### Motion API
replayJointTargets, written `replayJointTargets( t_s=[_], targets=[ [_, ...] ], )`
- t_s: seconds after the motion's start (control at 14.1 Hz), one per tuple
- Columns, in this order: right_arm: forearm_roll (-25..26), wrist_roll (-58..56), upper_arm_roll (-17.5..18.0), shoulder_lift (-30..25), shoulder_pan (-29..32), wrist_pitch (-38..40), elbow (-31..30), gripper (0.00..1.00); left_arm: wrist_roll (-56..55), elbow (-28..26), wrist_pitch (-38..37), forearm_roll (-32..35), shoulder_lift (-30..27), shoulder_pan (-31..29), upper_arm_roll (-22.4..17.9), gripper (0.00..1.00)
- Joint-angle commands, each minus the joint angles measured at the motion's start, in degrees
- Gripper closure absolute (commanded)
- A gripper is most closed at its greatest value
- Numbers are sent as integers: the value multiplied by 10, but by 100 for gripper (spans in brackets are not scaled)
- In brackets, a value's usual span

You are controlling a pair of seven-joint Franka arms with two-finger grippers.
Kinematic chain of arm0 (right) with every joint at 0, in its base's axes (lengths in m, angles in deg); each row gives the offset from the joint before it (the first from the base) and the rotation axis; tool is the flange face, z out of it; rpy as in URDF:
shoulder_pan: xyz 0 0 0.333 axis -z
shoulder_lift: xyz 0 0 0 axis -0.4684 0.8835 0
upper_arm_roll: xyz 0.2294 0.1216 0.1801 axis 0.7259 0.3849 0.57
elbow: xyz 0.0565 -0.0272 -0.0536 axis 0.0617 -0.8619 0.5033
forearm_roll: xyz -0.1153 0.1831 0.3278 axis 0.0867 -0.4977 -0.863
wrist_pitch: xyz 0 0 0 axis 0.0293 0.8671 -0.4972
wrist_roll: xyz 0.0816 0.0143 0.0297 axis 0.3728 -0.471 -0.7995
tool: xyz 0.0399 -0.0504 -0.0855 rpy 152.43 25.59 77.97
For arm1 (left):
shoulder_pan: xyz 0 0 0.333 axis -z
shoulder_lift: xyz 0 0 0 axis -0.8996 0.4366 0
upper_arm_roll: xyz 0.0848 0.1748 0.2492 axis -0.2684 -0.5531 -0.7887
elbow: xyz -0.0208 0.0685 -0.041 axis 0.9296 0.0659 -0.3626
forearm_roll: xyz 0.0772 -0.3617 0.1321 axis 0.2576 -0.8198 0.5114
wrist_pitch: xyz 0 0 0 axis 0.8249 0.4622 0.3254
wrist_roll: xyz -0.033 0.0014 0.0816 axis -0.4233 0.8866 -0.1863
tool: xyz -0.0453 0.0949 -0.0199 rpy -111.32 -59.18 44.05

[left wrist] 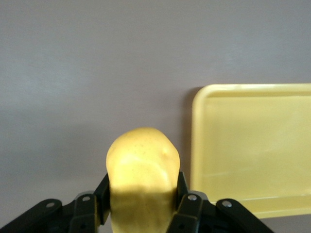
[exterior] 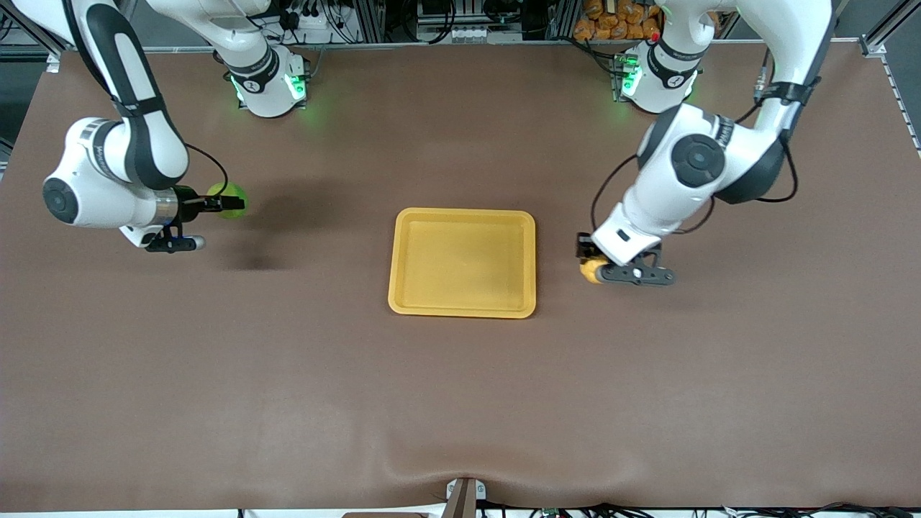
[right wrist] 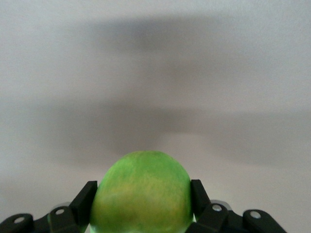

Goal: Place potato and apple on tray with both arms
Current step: 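Carry the potato with the left gripper over the yellow tray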

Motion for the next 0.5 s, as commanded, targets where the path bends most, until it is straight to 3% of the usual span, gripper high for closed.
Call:
replayJointTargets(
  t_s=[0.0, 0.21, 0.43],
  targets=[
    [-6, 0, 5, -4, 2, 54, 44, 100, -106, 56, -18, 1, 40, 41, 13, 100],
    [-6, 51, 9, -3, -23, 93, 82, 100, -164, 144, -30, 5, 112, 87, 11, 100],
    [-7, 136, 9, -2, -72, 108, 107, 100, -242, 166, -26, 56, 162, 139, 8, 100]
  ],
)
